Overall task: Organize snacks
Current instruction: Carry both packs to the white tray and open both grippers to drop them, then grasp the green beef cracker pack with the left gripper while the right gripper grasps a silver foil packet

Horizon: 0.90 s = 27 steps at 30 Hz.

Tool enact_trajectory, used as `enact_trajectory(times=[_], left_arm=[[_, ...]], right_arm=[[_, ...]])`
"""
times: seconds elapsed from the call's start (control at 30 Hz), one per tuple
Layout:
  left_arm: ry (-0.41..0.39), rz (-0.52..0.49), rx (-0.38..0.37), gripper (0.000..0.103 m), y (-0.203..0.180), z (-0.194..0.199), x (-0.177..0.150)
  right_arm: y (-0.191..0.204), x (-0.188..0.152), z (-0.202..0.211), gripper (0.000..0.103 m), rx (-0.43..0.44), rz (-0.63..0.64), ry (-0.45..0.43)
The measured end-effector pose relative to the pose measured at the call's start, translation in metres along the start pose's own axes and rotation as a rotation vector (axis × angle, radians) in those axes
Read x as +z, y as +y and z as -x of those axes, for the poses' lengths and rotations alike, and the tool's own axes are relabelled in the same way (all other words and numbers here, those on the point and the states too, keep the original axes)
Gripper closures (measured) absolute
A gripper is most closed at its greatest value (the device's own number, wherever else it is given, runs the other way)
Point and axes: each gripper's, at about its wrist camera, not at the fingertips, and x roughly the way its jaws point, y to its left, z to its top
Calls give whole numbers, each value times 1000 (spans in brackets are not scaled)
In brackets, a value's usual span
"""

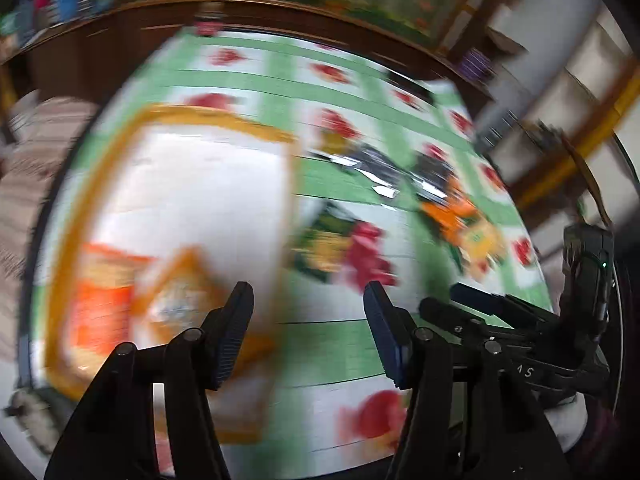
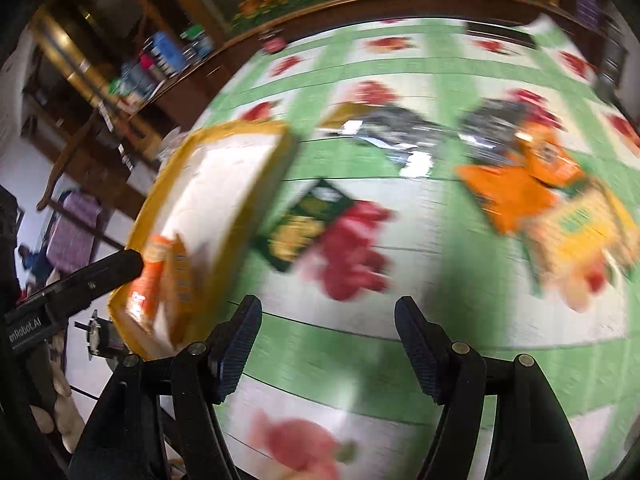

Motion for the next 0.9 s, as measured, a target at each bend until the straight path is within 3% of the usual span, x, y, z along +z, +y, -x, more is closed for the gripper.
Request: enact_trajectory(times=[0.1,0.2,0.37,0.63,0.73,0.9], left_arm=[[22,-67,-28,47,-29,-30,9],[50,-59,-62,47,-36,-58,22],[92,-80,7,47,-25,-97,39],[67,-64,30,48,0,-96,55],[64,-109,36,48,-5,-91,54],[97,-189,-5,47,-22,-97,50]], right_arm=[[-28,-8,15,31,-16,-32,-13],[-46,-13,28,31,-28,-52,-29],[-70,-21,41,31,-50,-90,-43],[-78,-22,35,31,-73,-130,-35],[-70,-16,27,31,-74,-120,-27],[-48,24,13,31,-49,-53,-42]])
